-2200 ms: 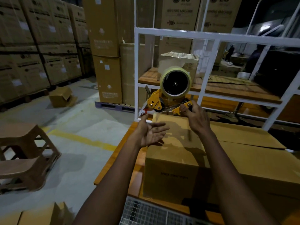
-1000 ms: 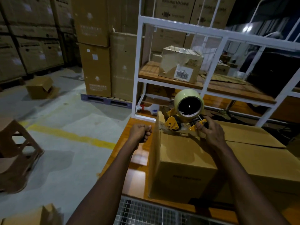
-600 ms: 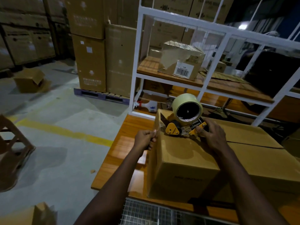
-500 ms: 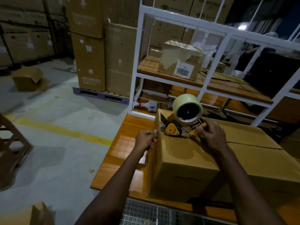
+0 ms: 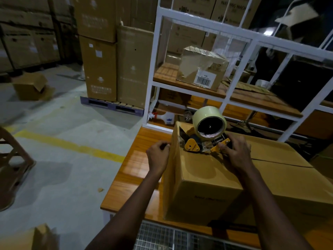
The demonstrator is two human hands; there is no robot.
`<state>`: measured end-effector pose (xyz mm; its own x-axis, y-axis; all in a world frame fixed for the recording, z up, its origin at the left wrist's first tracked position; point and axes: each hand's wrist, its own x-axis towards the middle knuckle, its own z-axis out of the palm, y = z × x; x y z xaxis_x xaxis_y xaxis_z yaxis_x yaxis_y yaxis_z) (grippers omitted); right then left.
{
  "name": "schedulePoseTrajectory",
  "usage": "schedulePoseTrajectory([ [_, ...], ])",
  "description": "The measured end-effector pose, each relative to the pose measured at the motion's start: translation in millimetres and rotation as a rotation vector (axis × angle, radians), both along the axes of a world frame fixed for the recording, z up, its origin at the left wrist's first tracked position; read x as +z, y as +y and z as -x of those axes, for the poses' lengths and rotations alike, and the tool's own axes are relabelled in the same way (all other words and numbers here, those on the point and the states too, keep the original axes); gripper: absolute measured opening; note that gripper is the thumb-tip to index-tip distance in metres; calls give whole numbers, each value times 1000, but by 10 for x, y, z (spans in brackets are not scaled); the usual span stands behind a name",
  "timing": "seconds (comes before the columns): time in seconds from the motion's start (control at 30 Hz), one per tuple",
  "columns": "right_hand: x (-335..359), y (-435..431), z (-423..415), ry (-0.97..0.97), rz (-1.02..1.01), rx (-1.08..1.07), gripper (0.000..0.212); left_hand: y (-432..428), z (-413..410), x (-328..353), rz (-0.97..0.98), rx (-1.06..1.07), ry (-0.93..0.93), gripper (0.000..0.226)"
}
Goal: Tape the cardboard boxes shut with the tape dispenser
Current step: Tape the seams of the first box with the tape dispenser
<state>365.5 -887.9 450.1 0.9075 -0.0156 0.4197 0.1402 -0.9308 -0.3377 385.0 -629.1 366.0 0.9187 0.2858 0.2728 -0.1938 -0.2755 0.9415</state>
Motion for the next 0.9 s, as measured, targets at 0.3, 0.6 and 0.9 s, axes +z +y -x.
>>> schedulePoseTrajectory([
  [0.3, -26, -13, -16, 14, -8, -6, 86, -229, 40, -428, 87, -582, 324, 98],
  [0.6, 6, -49, -32, 56, 26, 40, 103, 2, -122, 34, -282, -531, 186, 103],
  [0.9, 24, -106, -115, 0, 96, 77, 88, -108, -318, -164, -328, -381, -22, 76],
])
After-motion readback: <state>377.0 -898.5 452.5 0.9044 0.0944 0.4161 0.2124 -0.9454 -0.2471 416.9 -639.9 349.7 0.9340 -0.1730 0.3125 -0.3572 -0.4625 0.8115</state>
